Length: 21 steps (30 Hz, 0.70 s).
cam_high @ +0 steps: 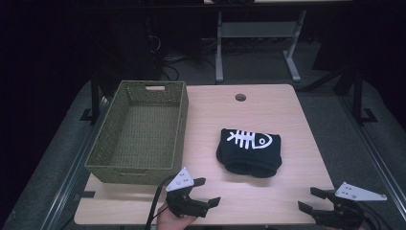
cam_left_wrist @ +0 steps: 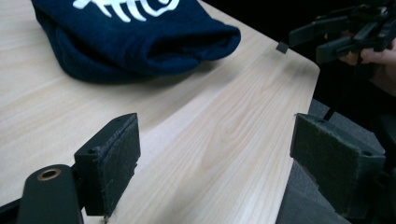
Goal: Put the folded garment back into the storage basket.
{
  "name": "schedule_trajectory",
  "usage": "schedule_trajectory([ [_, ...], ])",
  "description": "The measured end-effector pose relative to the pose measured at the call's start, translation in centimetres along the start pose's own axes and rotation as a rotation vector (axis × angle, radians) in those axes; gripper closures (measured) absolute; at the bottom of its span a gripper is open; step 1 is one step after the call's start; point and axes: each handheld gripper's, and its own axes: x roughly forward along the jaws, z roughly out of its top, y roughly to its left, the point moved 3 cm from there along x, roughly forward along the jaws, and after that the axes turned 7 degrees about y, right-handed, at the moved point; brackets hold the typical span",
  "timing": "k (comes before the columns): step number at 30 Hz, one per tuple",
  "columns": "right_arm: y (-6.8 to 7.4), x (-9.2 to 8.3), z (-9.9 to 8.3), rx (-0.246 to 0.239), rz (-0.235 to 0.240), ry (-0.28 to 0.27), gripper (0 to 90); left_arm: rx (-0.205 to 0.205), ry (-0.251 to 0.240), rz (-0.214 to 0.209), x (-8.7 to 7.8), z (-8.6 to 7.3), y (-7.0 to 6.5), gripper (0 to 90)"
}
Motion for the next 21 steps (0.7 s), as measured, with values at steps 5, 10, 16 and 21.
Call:
schedule_trajectory([
  [5, -0.2, 0.0, -0.1, 0.024, 0.012, 0.016, 19.6, 0.016, 0.0, 0.004, 0.3, 0.3, -0.4, 15.4],
  [10, -0.4, -0.1, 0.2, 0.032, 0.032, 0.007, 19.4, 0.025, 0.0, -0.001, 0.6, 0.7, -0.7, 15.5],
  [16, -0.6, 0.2, 1.5, 0.039, 0.061, 0.009, 17.5, 0.03, -0.023, -0.007, 1.4, 2.2, -0.3, 15.5],
  [21, -0.9, 0.5, 2.8, 0.046, 0.057, 0.009, 18.3, 0.027, -0.032, -0.007, 2.0, 3.0, 0.3, 15.5],
])
